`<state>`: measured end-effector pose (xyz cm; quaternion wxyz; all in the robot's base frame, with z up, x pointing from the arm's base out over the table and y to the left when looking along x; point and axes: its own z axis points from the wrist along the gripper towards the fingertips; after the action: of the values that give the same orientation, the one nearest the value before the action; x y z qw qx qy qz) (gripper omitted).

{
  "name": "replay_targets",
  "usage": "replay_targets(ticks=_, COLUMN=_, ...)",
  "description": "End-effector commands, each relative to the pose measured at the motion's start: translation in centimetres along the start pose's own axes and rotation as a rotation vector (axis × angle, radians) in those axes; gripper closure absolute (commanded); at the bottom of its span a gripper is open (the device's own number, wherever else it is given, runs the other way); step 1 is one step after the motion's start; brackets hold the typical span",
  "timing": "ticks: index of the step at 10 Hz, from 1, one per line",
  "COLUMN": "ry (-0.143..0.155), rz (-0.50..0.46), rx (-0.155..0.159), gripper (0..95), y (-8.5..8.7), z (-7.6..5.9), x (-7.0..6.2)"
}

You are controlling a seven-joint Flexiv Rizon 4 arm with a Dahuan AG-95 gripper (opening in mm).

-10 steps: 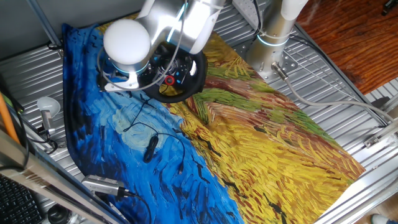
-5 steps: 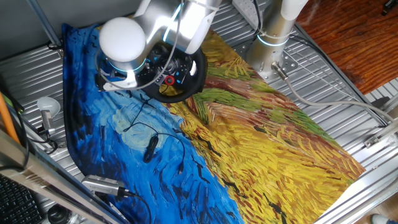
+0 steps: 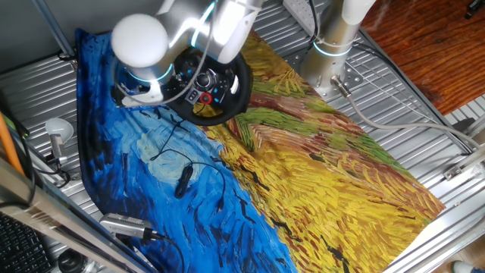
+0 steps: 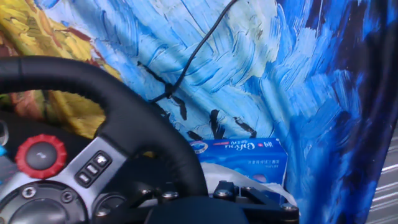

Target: Rotate the steering wheel 90 degrees clockwise

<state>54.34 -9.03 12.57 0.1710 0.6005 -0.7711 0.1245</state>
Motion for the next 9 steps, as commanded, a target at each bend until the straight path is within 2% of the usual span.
replay_targets(ticks=1, ry=0.008, rz=-0.009, rx=0.009, gripper=76.0, y=0.13, z=0.09, x=0.16)
replay_targets(ticks=5, ry=0.017, rz=-0.011, rx=0.008, gripper=76.0, y=0.19, z=0.0, x=0.19)
replay_targets(ticks=7, ry=0.024, rz=0.017, rx=-0.009, gripper=76.0, y=0.21, z=0.03, x=0.21)
replay_targets(ticks=9, ry=0.029, rz=0.023, rx=-0.013, gripper=76.0, y=0.23, z=0.01, x=0.22)
